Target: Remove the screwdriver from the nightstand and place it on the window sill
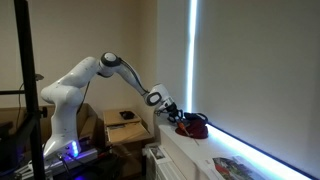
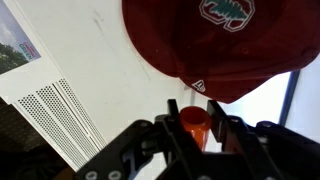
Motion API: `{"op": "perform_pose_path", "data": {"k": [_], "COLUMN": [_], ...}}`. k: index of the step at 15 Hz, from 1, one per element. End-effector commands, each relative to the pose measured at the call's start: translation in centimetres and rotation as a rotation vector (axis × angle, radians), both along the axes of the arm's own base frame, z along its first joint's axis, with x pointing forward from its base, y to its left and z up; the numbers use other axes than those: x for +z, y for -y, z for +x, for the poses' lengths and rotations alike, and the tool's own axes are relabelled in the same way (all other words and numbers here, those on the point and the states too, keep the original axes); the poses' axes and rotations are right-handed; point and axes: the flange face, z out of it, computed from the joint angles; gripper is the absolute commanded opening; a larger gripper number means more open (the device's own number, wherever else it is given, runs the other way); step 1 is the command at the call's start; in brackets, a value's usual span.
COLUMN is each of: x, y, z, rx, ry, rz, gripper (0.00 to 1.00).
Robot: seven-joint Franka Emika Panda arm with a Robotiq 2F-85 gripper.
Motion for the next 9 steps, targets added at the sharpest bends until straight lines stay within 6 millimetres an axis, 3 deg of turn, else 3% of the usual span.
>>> {"op": "perform_pose_path", "data": {"k": [1,8,9], "x": [2.6,-0.2,-0.3], "y": [0.9,1.4,1.0], "z": [-0.7,-0.5,-0.6], "rx": [0.051,0.091,0.076], "ry": [0.041,-0.05,-0.031], "rz": [0.098,0.245,0.218], "gripper": [0.08,0.08,0.33]}}
